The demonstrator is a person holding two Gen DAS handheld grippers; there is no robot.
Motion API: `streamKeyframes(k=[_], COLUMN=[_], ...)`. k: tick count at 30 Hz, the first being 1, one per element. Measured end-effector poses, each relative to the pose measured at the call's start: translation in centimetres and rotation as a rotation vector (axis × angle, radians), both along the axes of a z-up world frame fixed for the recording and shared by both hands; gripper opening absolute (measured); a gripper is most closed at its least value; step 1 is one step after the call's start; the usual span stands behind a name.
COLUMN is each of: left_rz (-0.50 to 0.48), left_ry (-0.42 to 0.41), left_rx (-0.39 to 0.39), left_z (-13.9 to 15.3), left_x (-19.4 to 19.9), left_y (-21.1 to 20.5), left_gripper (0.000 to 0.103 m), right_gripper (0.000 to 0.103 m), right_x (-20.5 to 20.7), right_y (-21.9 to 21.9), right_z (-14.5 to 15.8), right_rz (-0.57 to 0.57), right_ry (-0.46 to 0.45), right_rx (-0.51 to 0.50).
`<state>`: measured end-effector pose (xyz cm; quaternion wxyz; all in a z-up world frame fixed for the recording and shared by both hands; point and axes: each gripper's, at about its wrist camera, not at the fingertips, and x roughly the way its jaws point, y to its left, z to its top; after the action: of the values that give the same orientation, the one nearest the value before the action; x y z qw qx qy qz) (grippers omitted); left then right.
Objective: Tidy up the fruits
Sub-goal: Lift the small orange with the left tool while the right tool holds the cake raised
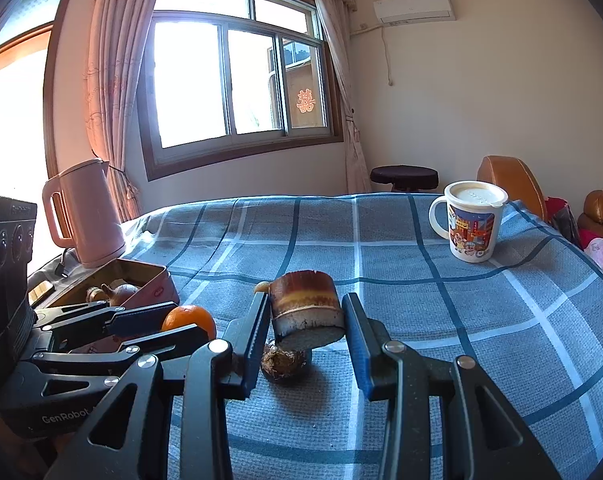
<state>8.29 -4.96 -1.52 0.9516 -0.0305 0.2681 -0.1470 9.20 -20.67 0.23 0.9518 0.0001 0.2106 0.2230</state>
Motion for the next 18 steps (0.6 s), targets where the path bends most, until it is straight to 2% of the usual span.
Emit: streamKeyframes(k=[18], left_rz=[0.018], left_ry=[-0.063], left_rx=[0.016], left_z=[0.62], left_x=[-1.07], left_y=[-0.19], left_gripper=[0.040], right_gripper=[0.039], right_x=[-0.69], right_y=[-0.28], right_z=[0.23], right_rz=[0.009], right_ry=[-0.036], right_rx=[0.018])
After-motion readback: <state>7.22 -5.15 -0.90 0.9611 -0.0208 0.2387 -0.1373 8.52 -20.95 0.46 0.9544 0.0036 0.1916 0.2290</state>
